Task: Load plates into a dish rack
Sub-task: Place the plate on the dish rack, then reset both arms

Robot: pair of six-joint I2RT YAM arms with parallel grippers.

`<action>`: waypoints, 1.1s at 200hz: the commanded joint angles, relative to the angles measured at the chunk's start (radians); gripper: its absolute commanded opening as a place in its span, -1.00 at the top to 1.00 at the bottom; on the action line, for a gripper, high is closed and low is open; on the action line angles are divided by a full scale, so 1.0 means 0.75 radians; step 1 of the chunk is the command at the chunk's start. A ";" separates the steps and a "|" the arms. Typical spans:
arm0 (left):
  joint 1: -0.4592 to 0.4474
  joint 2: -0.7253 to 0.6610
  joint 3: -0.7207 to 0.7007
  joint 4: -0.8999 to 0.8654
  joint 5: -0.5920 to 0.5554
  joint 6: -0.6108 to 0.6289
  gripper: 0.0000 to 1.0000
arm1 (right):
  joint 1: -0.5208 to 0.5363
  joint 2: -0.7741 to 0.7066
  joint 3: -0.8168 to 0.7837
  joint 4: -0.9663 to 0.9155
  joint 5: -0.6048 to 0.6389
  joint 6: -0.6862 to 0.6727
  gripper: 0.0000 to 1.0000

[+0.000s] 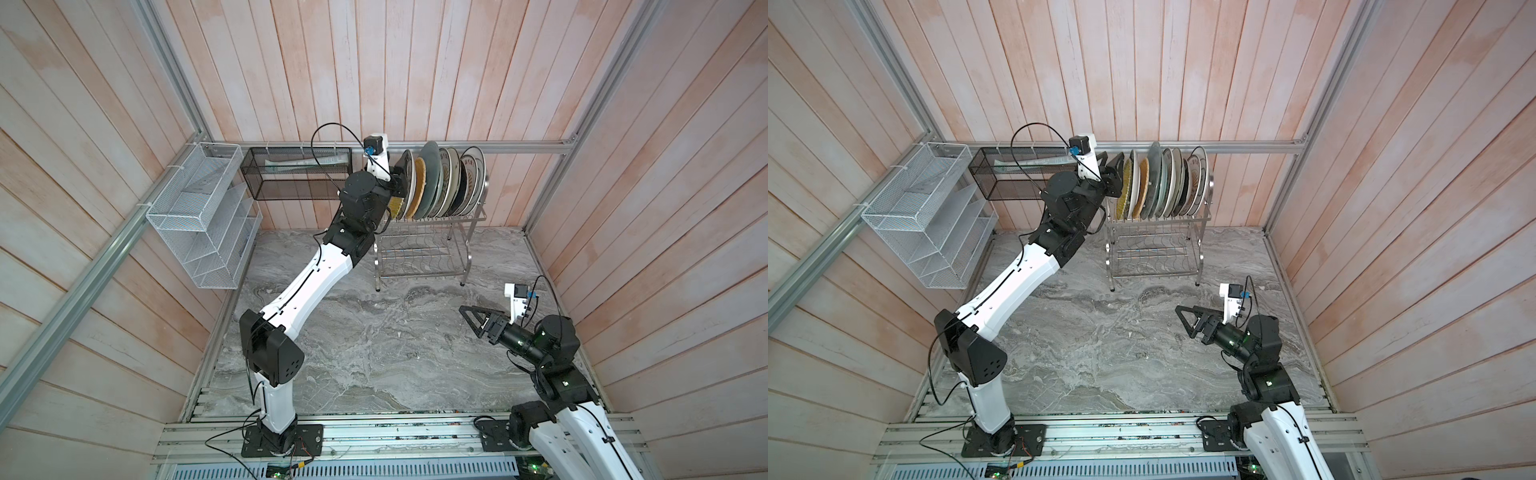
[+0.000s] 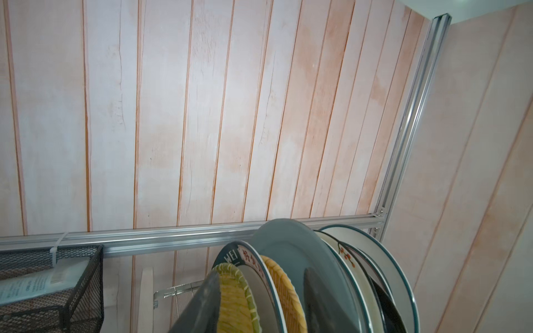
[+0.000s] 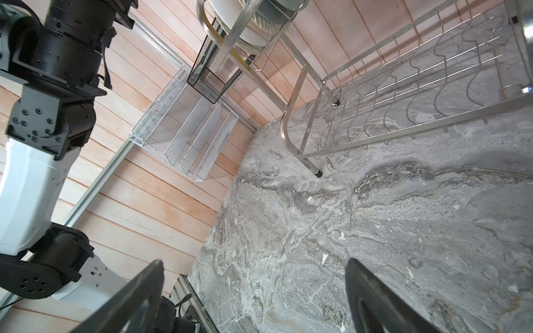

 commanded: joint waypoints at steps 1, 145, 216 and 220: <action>0.011 -0.108 0.052 -0.039 0.058 -0.014 0.02 | 0.007 -0.015 0.084 -0.036 0.036 -0.050 -0.96; 0.011 -1.428 -1.352 -0.233 0.379 -0.336 -1.00 | 0.007 0.231 0.506 -0.250 0.585 -0.308 -0.96; 0.026 -1.632 -2.059 -0.123 -0.585 -0.370 -1.00 | -0.001 0.234 -0.049 0.441 1.143 -0.769 -0.96; 0.031 -1.618 -2.085 -0.069 -0.616 -0.324 -1.00 | -0.002 0.245 -0.078 0.488 1.167 -0.802 -0.96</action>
